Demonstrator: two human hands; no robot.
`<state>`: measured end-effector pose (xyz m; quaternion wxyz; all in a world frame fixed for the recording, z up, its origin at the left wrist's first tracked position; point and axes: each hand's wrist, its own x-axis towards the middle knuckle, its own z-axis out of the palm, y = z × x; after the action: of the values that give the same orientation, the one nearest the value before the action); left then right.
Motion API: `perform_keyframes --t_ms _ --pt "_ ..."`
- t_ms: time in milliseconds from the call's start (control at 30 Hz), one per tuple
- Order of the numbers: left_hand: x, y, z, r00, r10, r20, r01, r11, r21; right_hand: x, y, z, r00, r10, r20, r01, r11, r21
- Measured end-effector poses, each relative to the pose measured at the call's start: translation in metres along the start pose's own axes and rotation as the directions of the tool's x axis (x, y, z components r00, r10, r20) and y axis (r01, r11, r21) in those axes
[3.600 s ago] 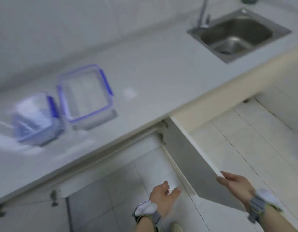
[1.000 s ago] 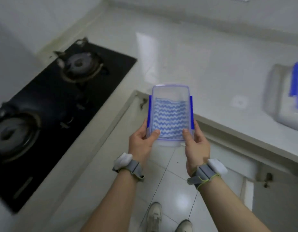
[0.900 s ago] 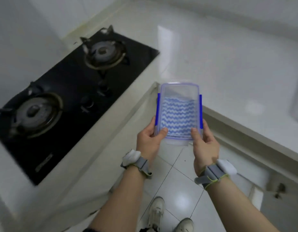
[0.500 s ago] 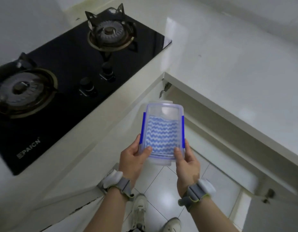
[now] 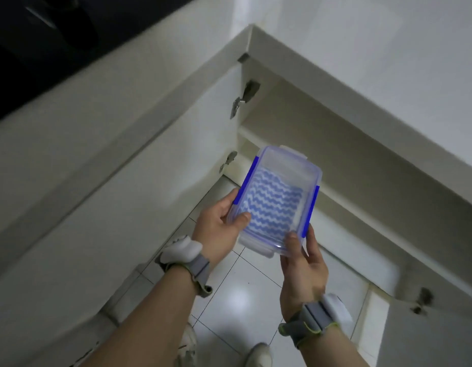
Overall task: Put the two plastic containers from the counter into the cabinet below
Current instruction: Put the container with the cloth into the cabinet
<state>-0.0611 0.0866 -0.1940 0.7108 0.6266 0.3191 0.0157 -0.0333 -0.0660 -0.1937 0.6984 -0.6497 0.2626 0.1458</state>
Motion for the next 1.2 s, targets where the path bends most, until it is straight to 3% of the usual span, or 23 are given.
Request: perform_keyframes --t_ms 200,433,667,833,933,1100,1200 --pt "0.097 -0.025 0.005 0.995 0.085 0.043 -0.091 0.98 0.178 0.083 0.037 0.034 0.995 -0.057 -0.083 0.063 0.995 0.071" --pt "0.232 -0.019 0.042 0.976 0.215 -0.043 -0.212 0.975 0.068 0.207 0.021 0.089 0.973 -0.218 -0.075 0.224 0.972 0.077" --pt "0.314 -0.001 0.072 0.945 0.273 -0.182 -0.28 0.96 -0.013 0.278 0.001 0.133 0.928 -0.364 -0.084 0.359 0.93 -0.075" --pt "0.356 0.008 0.084 0.896 0.39 -0.213 -0.367 0.92 0.14 0.318 -0.02 0.165 0.891 -0.439 -0.114 0.429 0.897 -0.105" --pt "0.363 0.017 0.093 0.875 0.366 -0.316 -0.351 0.93 0.106 0.327 -0.03 0.17 0.902 -0.423 -0.086 0.417 0.905 -0.079" --pt "0.357 0.03 0.099 0.953 0.124 -0.276 -0.113 0.992 0.057 0.328 -0.028 0.171 0.887 -0.443 -0.13 0.438 0.897 -0.065" --pt "0.359 0.027 0.098 0.947 0.113 -0.3 -0.096 0.993 0.072 0.323 -0.033 0.17 0.904 -0.411 -0.118 0.403 0.911 -0.088"
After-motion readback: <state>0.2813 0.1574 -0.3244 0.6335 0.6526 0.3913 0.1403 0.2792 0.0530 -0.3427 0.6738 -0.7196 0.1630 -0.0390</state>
